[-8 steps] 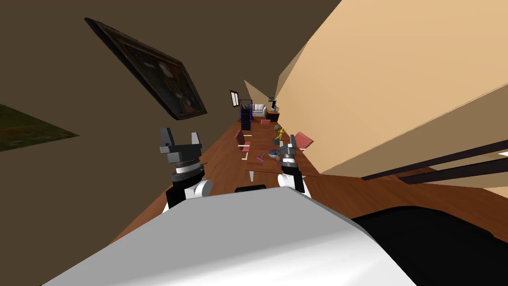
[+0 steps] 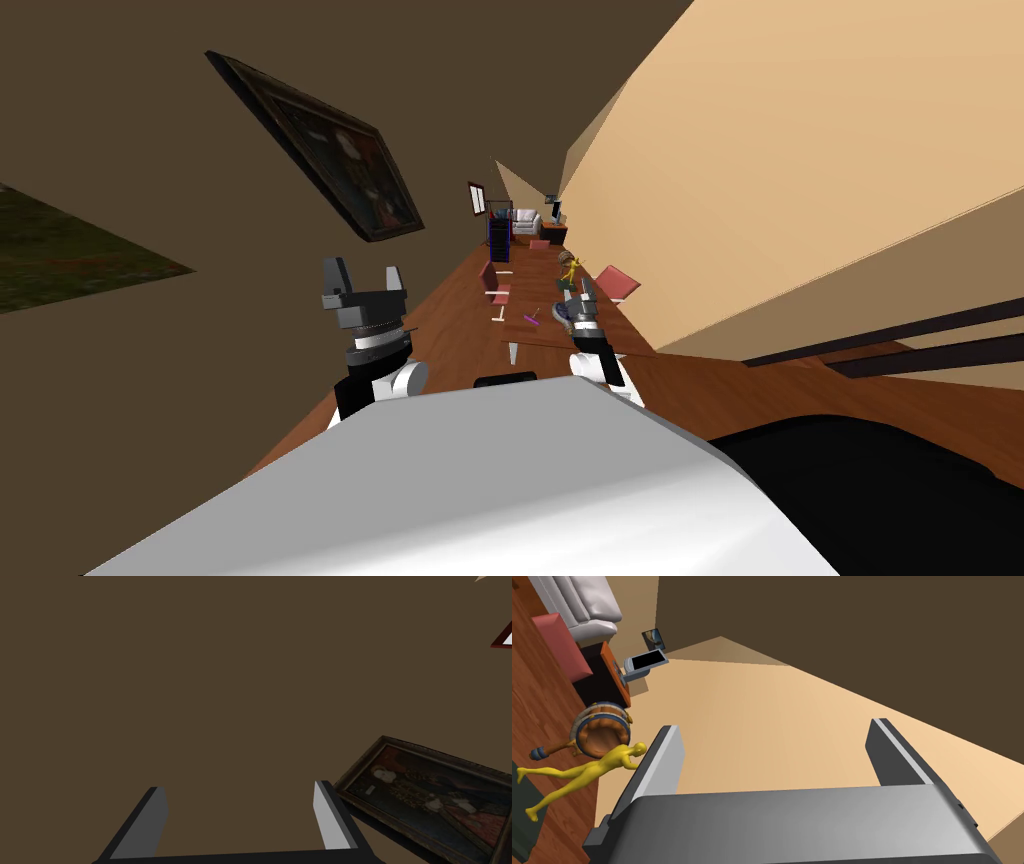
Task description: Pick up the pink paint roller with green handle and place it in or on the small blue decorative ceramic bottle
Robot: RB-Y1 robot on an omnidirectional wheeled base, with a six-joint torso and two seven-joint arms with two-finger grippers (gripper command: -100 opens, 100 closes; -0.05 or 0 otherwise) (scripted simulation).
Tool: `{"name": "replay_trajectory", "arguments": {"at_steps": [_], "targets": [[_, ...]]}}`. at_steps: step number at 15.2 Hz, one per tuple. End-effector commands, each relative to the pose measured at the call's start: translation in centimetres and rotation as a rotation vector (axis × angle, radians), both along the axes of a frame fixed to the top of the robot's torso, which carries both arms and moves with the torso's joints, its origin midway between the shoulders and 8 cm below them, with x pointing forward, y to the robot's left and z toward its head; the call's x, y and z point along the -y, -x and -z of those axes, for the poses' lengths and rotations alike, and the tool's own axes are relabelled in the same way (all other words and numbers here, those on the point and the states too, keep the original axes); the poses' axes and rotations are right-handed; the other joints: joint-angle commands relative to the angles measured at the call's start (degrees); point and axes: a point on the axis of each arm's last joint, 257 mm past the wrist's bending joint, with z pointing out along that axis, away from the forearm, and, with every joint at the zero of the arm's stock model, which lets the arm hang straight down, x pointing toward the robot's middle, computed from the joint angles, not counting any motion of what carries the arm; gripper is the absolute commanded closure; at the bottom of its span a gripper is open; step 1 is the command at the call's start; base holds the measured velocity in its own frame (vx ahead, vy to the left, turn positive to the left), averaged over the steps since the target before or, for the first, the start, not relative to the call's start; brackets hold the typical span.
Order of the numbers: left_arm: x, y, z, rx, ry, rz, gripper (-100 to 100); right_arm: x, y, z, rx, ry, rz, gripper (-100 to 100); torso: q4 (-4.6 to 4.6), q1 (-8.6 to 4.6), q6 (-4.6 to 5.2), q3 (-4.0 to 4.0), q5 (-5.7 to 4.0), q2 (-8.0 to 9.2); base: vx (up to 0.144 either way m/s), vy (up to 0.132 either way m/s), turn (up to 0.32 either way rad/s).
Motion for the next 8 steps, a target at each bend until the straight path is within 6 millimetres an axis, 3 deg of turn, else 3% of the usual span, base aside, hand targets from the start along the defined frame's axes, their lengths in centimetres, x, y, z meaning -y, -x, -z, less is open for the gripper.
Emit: {"name": "replay_trajectory", "arguments": {"at_steps": [1, 4, 5, 6, 7, 8], "targets": [[0.0, 0.0, 0.0, 0.000, 0.000, 0.000, 0, 0.8, -0.2, 1.3, -0.033, -0.031, -0.016, -100, 0.00, 0.00, 0.00, 0.00, 0.00, 0.00, -0.004, 0.155, 0.054], [0.0, 0.0, 0.0, 0.000, 0.000, 0.000, 0, 2.9, -0.6, 3.9, -0.101, -0.094, -0.023, -100, -0.01, 0.08, 0.01, -0.02, 0.03, -0.03, -0.001, 0.138, 0.054], [0.0, 0.0, 0.0, 0.000, 0.000, 0.000, 0, 2.9, -0.6, 3.9, -0.100, -0.104, -0.027, -100, -0.01, 0.05, 0.00, -0.02, 0.02, -0.03, -0.006, 0.118, 0.060], [0.0, 0.0, 0.0, 0.000, 0.000, 0.000, 0, 4.2, -0.7, 5.4, -0.136, -0.142, -0.023, -100, -0.01, 0.03, 0.00, -0.02, 0.02, -0.02, 0.011, 0.135, 0.079], [0.0, 0.0, 0.0, 0.000, 0.000, 0.000, 0, 4.2, -0.7, 5.4, -0.135, -0.151, -0.026, -100, -0.01, 0.06, 0.00, -0.03, 0.02, -0.06, 0.017, 0.128, 0.065], [0.0, 0.0, 0.0, 0.000, 0.000, 0.000, 0, 5.7, -0.7, 6.9, -0.172, -0.187, -0.015, -100, -0.02, 0.06, 0.01, -0.04, 0.03, -0.08, 0.018, 0.140, 0.078]]}}
